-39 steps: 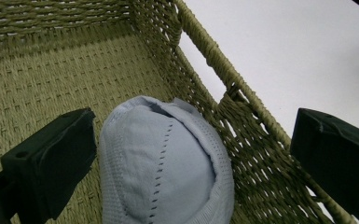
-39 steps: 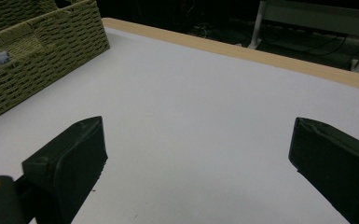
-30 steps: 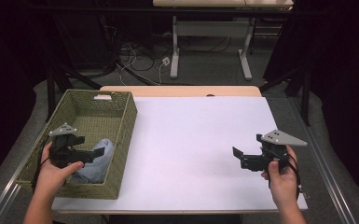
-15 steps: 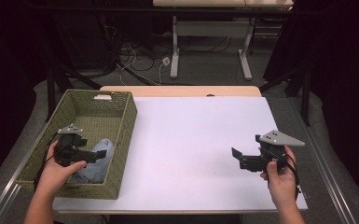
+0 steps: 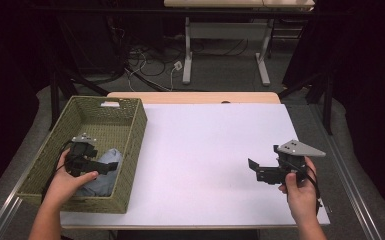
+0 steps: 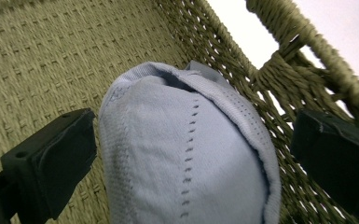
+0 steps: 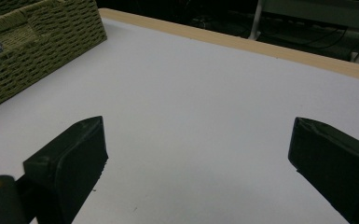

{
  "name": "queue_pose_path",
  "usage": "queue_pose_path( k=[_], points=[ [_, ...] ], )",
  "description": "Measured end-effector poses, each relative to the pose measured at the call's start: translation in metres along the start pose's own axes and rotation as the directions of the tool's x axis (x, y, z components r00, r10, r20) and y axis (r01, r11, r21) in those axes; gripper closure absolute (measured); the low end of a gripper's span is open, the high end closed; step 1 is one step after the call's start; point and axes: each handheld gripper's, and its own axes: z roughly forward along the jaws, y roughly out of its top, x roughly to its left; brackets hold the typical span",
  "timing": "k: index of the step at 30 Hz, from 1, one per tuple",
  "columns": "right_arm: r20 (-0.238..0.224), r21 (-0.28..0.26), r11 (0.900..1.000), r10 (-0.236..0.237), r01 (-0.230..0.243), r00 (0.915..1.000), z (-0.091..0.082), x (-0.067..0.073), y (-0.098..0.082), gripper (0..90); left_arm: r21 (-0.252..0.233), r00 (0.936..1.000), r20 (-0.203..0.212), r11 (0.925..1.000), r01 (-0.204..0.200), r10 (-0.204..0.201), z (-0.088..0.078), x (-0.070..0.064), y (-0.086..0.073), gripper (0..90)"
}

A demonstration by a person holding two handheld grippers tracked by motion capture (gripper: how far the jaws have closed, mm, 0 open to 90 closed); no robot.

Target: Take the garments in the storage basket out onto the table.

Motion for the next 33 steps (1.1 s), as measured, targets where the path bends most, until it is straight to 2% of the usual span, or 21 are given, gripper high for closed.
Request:
queue_pose_path(
  k=[5,17,24,26,29,32,33],
  points=[
    [0.0,0.011,1.0,0.006,-0.006,1.0,0.002,-0.001,-0.001,4.0,0.034,0.9993,-0.03,0.9993,-0.019,0.02,0.009,-0.001,-0.002,0.5],
    [0.002,0.017,1.0,0.003,-0.003,1.0,0.005,-0.001,-0.003,4.0,0.05,0.9998,0.02,0.9987,0.009,-0.01,0.014,0.006,-0.005,0.3],
    [0.002,0.029,1.0,-0.002,0.002,1.0,0.005,0.0,-0.003,4.1,0.062,0.9997,0.025,0.9981,0.002,-0.004,0.015,0.008,-0.007,0.3],
    [0.001,0.028,1.0,-0.005,0.005,1.0,0.006,-0.001,-0.004,4.2,0.065,0.9995,0.027,0.9978,0.012,-0.014,0.015,0.008,-0.007,0.3],
    [0.002,0.032,0.999,0.002,-0.002,1.0,0.006,-0.001,-0.004,4.4,0.086,0.9995,0.027,0.9962,0.011,-0.014,0.018,0.008,-0.006,0.3],
    [0.005,0.03,1.0,-0.001,0.0,1.0,0.007,-0.001,-0.005,4.4,0.108,0.9997,0.023,0.9941,-0.009,0.006,0.02,0.007,-0.006,0.6],
    [-0.001,0.036,0.999,0.002,-0.002,1.0,0.007,-0.001,-0.005,4.5,0.104,0.9998,0.02,0.9945,-0.004,0.002,0.021,0.006,-0.007,1.6]
  ],
)
